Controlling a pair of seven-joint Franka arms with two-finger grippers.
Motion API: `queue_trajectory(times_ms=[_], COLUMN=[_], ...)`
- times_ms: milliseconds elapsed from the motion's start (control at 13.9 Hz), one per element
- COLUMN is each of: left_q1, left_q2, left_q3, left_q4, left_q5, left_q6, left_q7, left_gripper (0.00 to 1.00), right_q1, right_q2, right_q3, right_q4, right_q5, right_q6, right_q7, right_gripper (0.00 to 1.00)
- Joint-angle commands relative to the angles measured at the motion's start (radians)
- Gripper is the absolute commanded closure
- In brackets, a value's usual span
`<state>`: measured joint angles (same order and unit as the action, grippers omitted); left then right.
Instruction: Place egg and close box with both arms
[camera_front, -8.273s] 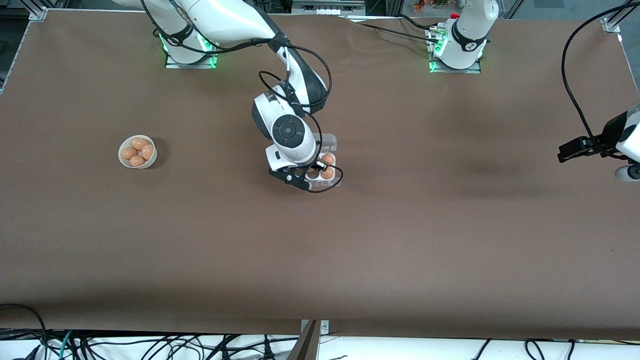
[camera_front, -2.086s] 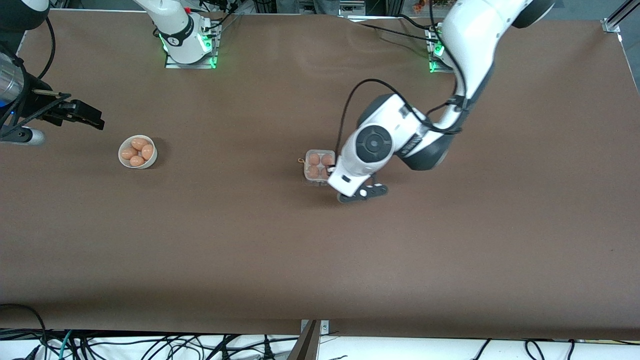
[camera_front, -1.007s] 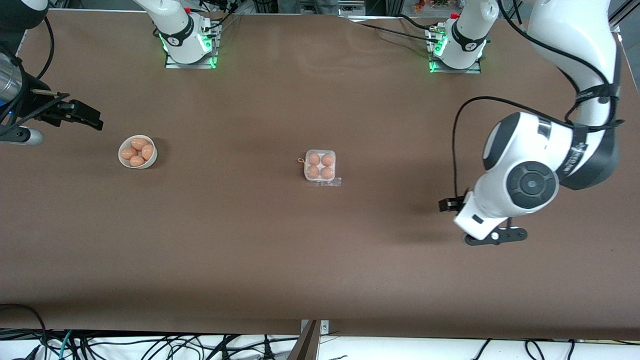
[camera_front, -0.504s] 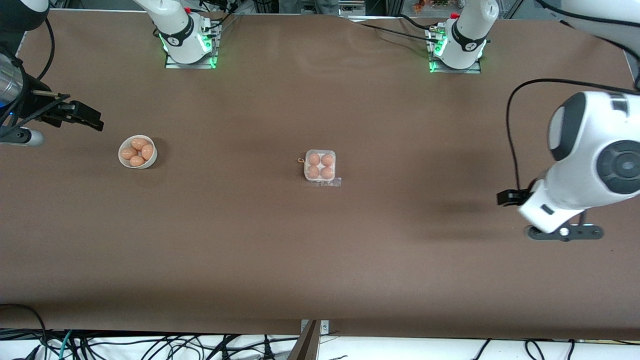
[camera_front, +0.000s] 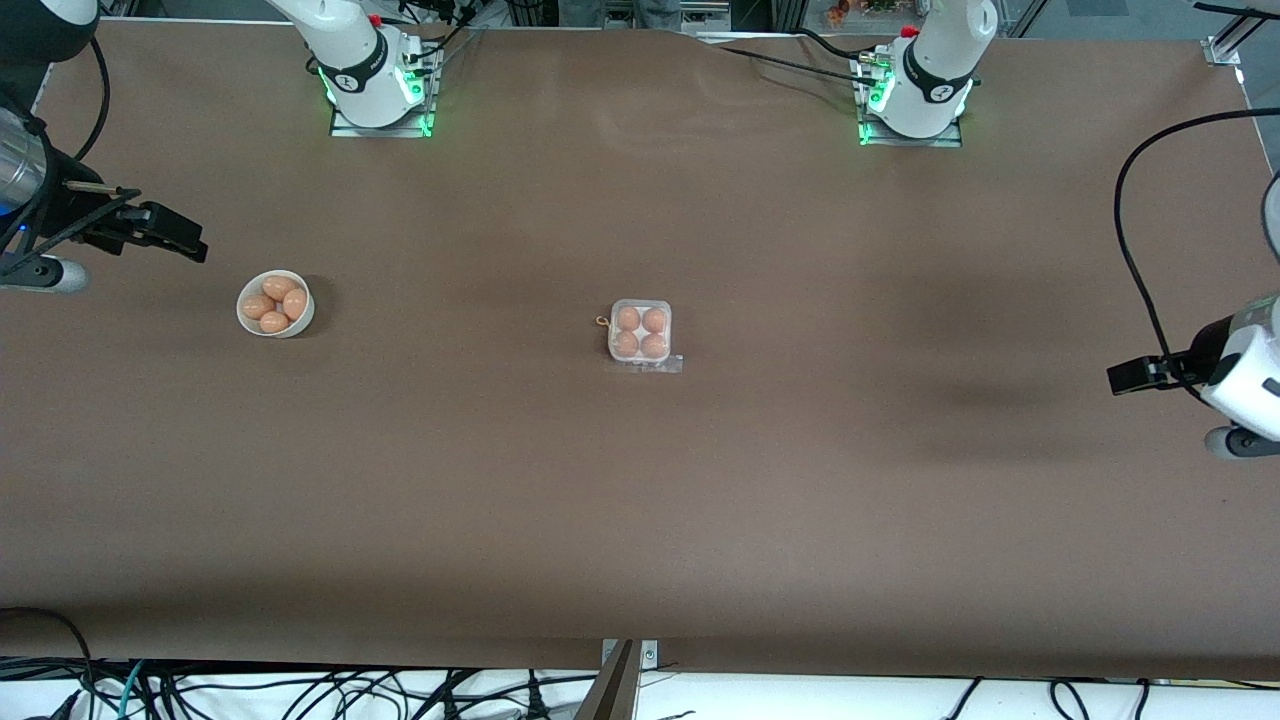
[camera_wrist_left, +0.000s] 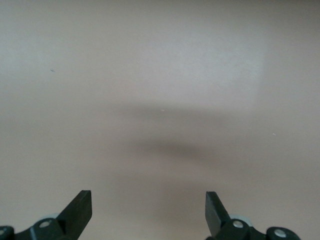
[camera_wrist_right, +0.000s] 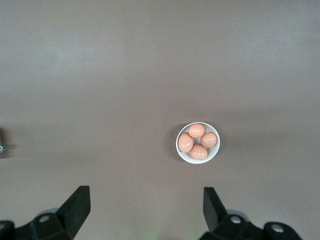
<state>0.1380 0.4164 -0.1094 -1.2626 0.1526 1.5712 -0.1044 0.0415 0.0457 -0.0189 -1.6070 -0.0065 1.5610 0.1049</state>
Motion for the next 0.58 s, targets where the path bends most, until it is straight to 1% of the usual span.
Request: queue_trajectory(times_ms=[0,72,144,216,288,504], left_q1=[0.005,0.006,0.005,0.002,-0.003,-0.023], left_q2=[-0.079,-0.097,-0.119,-0.139,-0.151,-0.186], left_q3=[0.005,0.011,0.036,0.057,0.063,0.065], left_q4=[-0.121,-0.165,-0.197,-0.213,-0.216,-0.251], left_q5=[-0.034,-0.053,-0.091,-0.138,-0.160,-0.153], left_q6=[0.054,0.105,0.143,0.150,0.150,0.150], left_q7=[0.020,0.020,0.020,0.022,0.022,0.020], left_gripper=[0.00,0.00,0.00,0.00,0.00,0.00], right_q1=[-0.008,-0.008,-0.008,-0.008,-0.008,-0.008], right_q2=[0.008,0.008,0.008,0.008,0.008,0.008], right_q3=[0.005,0.005,0.005,0.005,0.005,0.005], right_q4=[0.021,0.021,0.021,0.021,0.021,0.021], right_q5=[-0.006,-0.006,-0.007,-0.006,-0.007,-0.007], right_q6=[-0.006,-0.006,-0.006,-0.007,-0.007,-0.007], right_q7=[-0.013,-0.013,-0.013,-0.013,-0.013,-0.014], right_gripper=[0.00,0.00,0.00,0.00,0.00,0.00])
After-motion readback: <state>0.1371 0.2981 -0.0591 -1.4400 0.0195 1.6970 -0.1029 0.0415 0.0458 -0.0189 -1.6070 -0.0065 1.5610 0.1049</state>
